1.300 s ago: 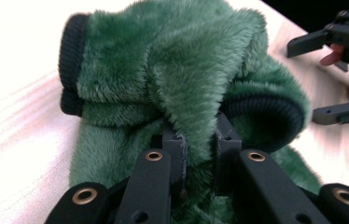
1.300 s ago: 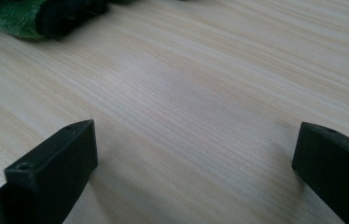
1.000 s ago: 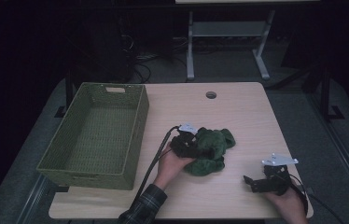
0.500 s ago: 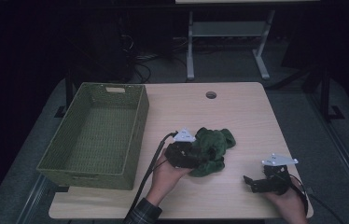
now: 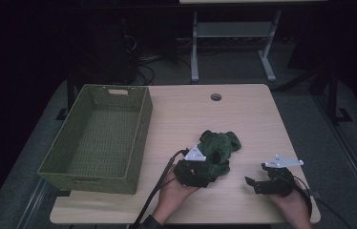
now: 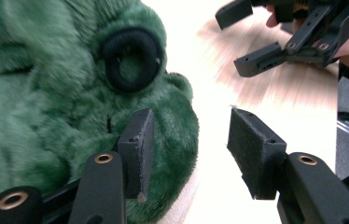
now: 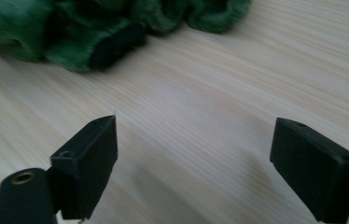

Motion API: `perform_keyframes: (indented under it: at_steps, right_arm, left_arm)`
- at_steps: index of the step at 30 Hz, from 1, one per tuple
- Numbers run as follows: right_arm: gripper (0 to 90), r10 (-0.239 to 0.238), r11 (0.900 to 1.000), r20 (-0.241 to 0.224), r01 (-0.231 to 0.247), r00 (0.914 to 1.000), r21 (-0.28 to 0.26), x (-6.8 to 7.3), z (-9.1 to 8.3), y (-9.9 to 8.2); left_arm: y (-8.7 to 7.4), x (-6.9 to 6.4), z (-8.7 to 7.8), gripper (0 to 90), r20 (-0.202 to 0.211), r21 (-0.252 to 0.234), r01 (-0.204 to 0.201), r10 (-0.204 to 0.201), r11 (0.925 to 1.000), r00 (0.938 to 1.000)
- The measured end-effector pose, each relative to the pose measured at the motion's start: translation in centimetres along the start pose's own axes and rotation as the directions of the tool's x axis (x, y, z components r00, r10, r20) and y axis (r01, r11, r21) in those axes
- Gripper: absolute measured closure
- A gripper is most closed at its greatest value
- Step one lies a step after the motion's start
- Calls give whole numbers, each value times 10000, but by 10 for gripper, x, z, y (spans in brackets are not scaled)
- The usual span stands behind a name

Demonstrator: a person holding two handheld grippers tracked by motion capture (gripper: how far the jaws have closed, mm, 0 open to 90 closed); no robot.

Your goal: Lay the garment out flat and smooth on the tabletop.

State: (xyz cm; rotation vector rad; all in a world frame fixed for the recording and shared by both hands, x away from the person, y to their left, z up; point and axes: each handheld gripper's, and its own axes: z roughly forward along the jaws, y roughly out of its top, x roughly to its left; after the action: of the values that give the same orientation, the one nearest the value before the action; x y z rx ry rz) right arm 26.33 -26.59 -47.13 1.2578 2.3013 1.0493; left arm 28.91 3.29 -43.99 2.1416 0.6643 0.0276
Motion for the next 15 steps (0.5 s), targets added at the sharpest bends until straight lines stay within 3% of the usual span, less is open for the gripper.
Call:
perform_keyframes:
  at_steps: [9,15]
  right_arm:
    - [328,-447,9990,-1244,433,9912,-144,19,14,15]
    - [393,-661,9978,-1809,653,9813,-105,34,30,25]
  left_arm:
    - [-7,8,17,502,-489,661,-119,151,9977,9987]
    - [-9,12,20,583,-579,783,-45,91,9969,9983]
